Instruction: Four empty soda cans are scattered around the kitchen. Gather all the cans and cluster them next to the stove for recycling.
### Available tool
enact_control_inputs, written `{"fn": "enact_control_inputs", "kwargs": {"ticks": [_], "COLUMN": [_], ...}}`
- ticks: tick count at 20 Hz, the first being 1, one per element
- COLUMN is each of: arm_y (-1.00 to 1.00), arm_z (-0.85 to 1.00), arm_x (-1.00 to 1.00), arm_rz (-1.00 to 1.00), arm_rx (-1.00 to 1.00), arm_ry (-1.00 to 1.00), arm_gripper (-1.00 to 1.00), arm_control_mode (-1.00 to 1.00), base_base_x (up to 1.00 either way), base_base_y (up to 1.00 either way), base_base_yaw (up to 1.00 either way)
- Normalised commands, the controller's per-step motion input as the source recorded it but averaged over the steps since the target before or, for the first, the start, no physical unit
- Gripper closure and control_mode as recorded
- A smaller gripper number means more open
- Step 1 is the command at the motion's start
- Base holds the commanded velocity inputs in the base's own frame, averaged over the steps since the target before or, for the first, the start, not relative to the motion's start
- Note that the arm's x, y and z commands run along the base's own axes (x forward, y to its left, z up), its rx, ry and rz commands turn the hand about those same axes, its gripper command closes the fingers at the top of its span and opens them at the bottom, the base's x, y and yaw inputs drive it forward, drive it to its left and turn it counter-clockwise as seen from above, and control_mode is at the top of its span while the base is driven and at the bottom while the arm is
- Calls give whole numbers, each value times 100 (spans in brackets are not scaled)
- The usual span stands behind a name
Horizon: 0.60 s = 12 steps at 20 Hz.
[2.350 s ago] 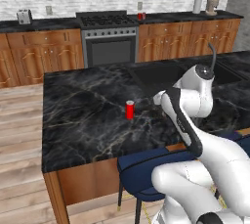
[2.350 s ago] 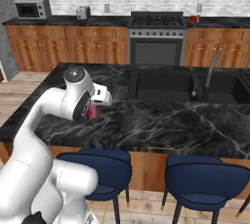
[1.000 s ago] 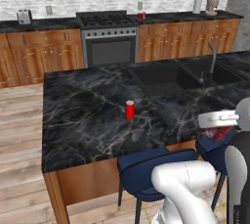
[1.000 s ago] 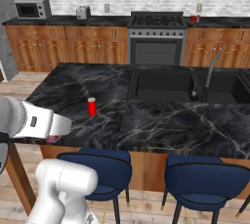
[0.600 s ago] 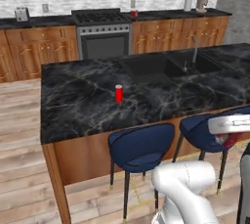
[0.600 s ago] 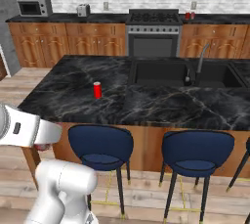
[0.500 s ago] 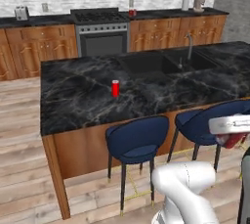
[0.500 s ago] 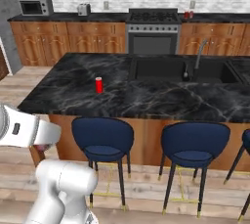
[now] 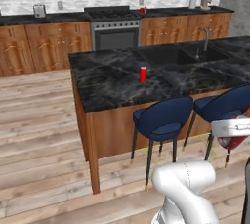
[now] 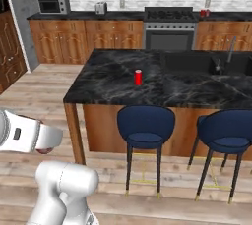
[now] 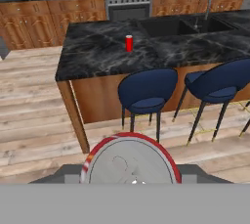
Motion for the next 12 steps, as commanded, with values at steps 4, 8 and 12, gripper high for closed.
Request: {"fn": "enact_control_inputs", "kwargs": {"ticks": [4, 8, 12], "arm_y": [0, 0, 0], "arm_z": [0, 0, 0], "arm_x": [0, 0, 0], "arm_rz": [0, 0, 0], "arm_rx": [0, 0, 0], "arm_ry": [0, 0, 0], "arm_gripper": [100, 100, 100], "arm_control_mode": [100, 100, 100], "base_base_x": [-31, -10, 0], "base_base_y": [100, 100, 100], "base_base_yaw": [0, 0, 0]}}
